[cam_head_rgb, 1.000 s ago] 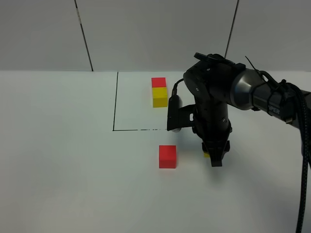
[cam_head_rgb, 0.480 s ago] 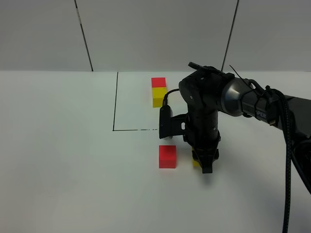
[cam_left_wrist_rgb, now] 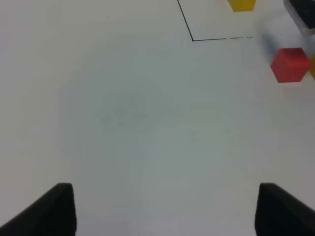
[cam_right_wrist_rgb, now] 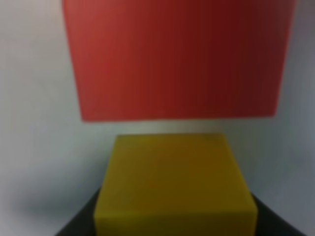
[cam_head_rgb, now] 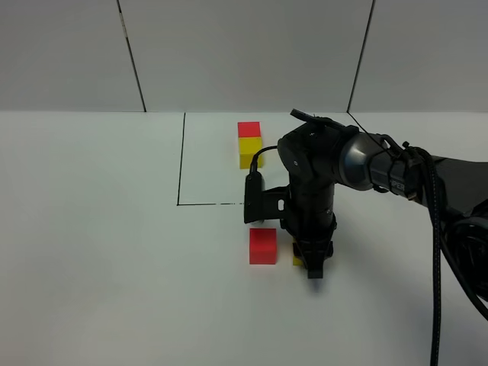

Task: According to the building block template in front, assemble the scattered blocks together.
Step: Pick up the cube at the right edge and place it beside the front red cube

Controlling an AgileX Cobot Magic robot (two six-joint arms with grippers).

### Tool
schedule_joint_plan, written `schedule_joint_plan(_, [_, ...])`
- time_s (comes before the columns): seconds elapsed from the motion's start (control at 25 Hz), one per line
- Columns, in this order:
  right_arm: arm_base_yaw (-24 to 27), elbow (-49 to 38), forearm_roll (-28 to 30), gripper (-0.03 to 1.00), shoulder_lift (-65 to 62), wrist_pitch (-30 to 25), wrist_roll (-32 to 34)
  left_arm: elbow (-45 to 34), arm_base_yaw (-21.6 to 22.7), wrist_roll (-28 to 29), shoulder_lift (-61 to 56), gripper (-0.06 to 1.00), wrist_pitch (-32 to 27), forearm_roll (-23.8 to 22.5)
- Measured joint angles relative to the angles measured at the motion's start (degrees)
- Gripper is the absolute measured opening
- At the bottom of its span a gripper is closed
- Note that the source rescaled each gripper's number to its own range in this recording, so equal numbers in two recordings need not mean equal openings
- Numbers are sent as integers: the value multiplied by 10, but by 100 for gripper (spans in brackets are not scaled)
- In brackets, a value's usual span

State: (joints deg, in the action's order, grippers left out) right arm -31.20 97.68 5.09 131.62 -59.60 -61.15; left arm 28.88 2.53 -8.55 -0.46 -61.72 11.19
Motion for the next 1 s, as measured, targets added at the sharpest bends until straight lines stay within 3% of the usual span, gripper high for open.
schedule_joint_plan(0.24, [-9, 0, -21, 1, -1, 28, 0, 0, 0, 0, 0, 57, 0, 0])
schedule_joint_plan(1.0, [-9, 2, -21, 1, 3, 28, -28, 0, 0, 0, 0, 57, 0, 0])
